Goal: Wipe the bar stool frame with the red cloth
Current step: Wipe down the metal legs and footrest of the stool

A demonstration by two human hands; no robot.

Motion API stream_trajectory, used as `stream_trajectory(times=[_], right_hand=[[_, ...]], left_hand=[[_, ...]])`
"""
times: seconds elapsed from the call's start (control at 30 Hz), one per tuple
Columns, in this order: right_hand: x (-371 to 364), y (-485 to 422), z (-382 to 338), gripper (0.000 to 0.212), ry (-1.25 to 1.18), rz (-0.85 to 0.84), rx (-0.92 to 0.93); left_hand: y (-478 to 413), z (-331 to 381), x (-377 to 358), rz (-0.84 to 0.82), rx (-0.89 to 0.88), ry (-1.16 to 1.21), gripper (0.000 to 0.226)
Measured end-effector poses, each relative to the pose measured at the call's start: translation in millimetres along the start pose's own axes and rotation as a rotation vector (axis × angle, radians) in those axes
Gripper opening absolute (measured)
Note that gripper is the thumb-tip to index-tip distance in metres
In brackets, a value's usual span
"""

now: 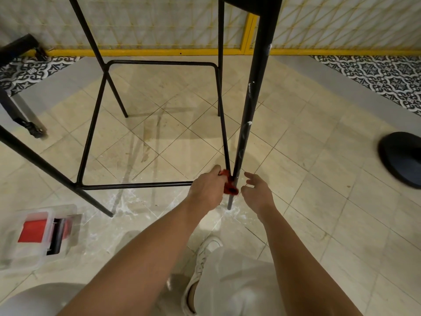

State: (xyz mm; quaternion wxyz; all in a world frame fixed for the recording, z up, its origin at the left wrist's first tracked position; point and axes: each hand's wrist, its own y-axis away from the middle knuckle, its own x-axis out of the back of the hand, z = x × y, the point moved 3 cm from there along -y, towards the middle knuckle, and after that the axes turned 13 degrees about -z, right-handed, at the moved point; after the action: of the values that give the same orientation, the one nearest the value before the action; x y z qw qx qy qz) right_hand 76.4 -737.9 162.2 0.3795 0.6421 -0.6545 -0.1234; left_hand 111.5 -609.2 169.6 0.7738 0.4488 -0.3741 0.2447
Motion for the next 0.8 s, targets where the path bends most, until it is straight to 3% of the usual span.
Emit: stream_trajectory(times=[0.37, 0.53, 0.8], right_hand=[[1.3, 7.8, 3.9, 0.053, 0.065, -0.003, 0.005], [-2.5, 16.0, 2.9, 0.055, 0.103, -0.021, -0.007], [-0.9, 52.9, -14.8, 0.052, 0.142, -0.04, 0.031]], left_hand=[[3.2, 5.7, -6.6, 0.009, 0.027, 0.056, 0.054], [16.2, 4.1, -1.5, -0.062, -0.032, 0.008, 0.044], [47.3, -4.9, 16.2, -0.026, 0.008, 0.462, 0.034]])
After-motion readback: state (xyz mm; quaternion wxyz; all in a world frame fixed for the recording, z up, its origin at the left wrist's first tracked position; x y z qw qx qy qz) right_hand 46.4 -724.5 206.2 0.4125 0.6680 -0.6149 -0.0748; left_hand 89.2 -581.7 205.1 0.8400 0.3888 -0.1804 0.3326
